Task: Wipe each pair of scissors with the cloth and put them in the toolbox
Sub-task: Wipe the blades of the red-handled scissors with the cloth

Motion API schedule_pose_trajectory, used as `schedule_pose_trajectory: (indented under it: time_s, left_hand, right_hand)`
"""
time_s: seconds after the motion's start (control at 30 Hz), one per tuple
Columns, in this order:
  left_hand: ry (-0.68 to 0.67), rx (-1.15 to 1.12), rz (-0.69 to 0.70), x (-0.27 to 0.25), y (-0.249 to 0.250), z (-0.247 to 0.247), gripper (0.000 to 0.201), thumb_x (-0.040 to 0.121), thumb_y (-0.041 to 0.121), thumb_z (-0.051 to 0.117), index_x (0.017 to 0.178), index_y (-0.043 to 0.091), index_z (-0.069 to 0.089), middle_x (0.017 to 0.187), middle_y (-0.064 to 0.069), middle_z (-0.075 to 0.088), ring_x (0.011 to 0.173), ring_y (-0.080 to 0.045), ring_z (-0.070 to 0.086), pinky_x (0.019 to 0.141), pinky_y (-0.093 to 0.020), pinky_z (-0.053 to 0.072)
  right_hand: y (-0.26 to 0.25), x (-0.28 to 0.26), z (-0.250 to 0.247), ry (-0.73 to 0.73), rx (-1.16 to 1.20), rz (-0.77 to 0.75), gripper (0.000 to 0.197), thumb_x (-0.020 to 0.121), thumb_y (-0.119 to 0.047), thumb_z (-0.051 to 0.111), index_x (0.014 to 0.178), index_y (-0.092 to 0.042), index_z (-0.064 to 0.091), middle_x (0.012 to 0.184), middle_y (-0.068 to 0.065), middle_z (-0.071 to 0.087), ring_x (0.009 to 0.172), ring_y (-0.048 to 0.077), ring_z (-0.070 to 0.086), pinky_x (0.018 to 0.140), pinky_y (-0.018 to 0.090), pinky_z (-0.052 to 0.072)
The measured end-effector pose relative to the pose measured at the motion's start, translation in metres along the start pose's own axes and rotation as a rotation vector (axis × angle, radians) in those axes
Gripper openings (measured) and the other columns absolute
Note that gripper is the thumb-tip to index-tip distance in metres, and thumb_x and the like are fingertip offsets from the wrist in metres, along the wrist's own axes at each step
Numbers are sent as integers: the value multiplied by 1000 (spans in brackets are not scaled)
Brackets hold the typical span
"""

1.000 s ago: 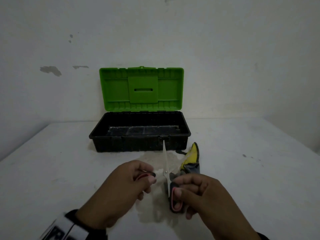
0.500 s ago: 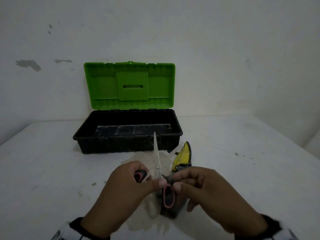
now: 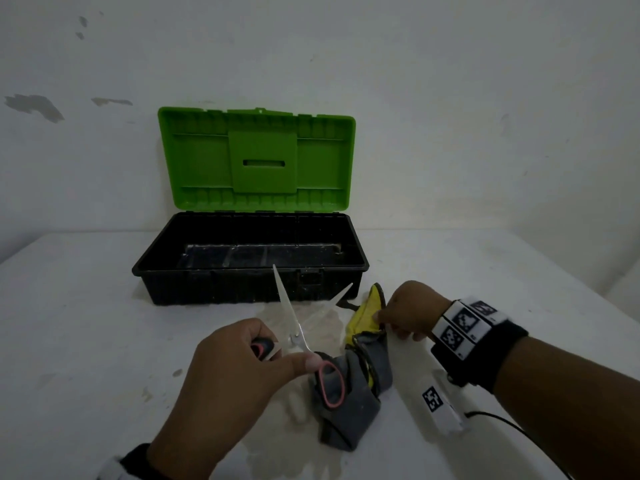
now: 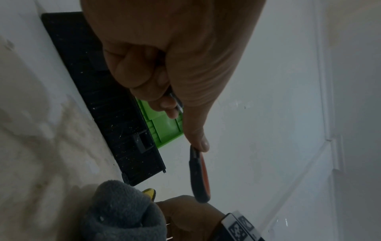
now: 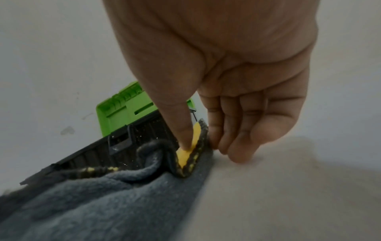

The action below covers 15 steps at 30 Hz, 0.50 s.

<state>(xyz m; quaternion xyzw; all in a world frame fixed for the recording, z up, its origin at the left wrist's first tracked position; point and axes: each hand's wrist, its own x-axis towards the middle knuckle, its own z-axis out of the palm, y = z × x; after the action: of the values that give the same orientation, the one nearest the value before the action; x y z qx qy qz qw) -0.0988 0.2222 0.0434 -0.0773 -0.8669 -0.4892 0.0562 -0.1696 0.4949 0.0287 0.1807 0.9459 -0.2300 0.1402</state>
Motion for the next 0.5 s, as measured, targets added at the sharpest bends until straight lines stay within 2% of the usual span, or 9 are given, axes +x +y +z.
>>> schedule_pose_trajectory:
  time_s: [0.07,0.13,0.2,0.27,0.3,0.37,0.4,0.43,0.5]
  left_hand:
    - [15,20,25,2,-1,-1,62,38,71,76,59,16,57,50,4,44,45,-6,36,43,-17,32]
    - [32,45,45,3,-2,-2,64,40,71,77,61,13,57,52,4,45,46,-5,36,43,-17,35]
    - [46,68,63,4,-2,-4,66,42,71,77,62,11,58,53,3,47,47,-6,36,46,-17,38]
    - [44,94,66,5,0,-6,67,40,74,74,63,14,59,55,2,49,48,-6,38,45,-17,37]
    - [37,103,69,5,3,-7,66,40,75,73,64,16,59,56,3,49,49,-6,38,45,-16,36]
    - [23,108,92,4,8,-8,63,42,73,73,65,16,58,56,4,48,50,-6,37,46,-15,37]
    - [19,103,107,3,11,-8,61,44,71,74,65,16,58,55,5,46,49,-6,36,48,-14,38]
    - [18,99,119,2,13,-8,59,46,69,75,65,16,57,55,6,45,48,-6,36,50,-13,38]
    - [11,102,130,1,16,-8,53,51,65,78,65,19,56,55,7,45,47,-5,37,51,-13,39]
  right_hand:
    - [-3,4,0,35,-22,-14,35,92,-26,65,94,8,75,91,18,76,76,27,72,64,32,58]
    - [-3,1,-2,130,38,-54,31,91,-21,63,79,7,70,78,17,70,74,31,69,61,31,50]
    - [-3,-10,-7,281,129,-83,38,91,-18,62,59,0,51,62,15,50,60,29,53,55,31,35]
    - [2,-25,-13,478,229,-155,44,88,-16,64,55,3,43,61,10,43,59,22,43,54,32,28]
    - [5,-34,-15,578,273,-210,40,85,-16,66,57,6,49,69,7,50,68,19,48,58,30,31]
    - [8,-53,-18,720,360,-321,22,83,-13,69,63,-4,62,99,-4,62,96,10,55,80,25,38]
    - [9,-63,-18,747,410,-379,19,82,-9,68,64,-9,62,109,-8,64,104,8,57,88,27,40]
    - [11,-72,-19,755,473,-438,21,83,-5,67,64,-10,60,110,-9,68,105,8,62,91,30,45]
    - [15,-87,-18,746,589,-527,23,87,-2,65,65,-8,59,96,-3,75,94,11,70,84,36,54]
